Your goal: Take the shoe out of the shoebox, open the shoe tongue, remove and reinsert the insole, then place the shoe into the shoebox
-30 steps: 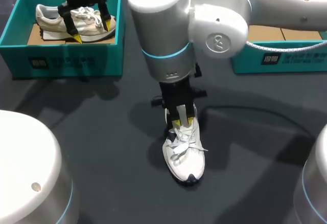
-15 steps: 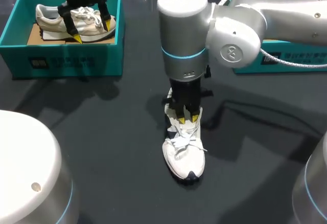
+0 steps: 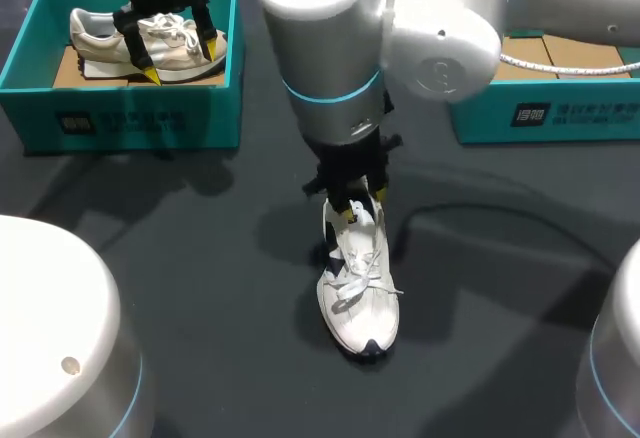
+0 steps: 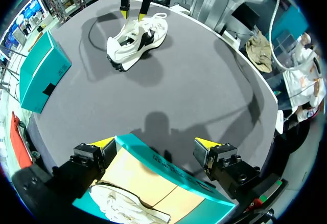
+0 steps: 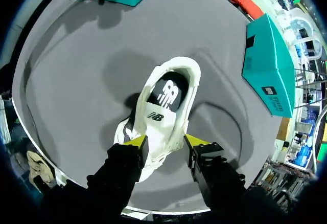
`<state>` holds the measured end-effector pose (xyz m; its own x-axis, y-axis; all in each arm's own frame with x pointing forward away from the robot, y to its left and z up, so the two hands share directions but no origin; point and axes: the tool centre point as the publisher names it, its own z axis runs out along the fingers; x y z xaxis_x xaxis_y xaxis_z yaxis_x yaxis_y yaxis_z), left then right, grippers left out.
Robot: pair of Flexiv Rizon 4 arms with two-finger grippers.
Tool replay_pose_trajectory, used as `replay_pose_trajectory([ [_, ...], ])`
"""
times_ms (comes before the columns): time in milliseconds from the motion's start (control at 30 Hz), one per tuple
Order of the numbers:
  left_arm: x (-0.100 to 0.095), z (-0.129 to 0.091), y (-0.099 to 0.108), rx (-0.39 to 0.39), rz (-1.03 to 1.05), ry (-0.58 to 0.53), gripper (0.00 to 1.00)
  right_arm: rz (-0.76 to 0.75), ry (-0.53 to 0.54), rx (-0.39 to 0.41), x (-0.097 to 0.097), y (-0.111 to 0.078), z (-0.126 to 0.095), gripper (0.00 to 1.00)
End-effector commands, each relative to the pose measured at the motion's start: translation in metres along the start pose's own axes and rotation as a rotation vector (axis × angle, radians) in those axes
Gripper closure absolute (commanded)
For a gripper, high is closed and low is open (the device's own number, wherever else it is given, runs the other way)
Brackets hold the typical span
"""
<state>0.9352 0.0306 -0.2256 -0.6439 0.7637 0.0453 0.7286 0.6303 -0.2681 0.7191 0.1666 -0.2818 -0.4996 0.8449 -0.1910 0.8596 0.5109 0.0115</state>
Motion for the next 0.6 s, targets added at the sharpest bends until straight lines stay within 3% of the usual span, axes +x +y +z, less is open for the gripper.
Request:
replay_pose_trajectory([
  [33, 0.000, 0.000, 0.000, -0.001, 0.001, 0.001, 0.00, -0.336, -0.051, -0.026, -0.009, 0.017, -0.016, 0.37],
  [200, 0.000, 0.000, 0.000, -0.001, 0.001, 0.001, 0.00, -0.675, -0.080, -0.090, -0.023, 0.035, -0.027, 0.02],
  [300, 0.000, 0.000, 0.000, -0.001, 0.001, 0.001, 0.00, -0.967, -0.027, -0.176, -0.035, 0.040, -0.028, 0.00],
  [600, 0.000, 0.000, 0.000, -0.001, 0.001, 0.001, 0.00, -0.967, -0.027, -0.176, -0.035, 0.040, -0.028, 0.00],
])
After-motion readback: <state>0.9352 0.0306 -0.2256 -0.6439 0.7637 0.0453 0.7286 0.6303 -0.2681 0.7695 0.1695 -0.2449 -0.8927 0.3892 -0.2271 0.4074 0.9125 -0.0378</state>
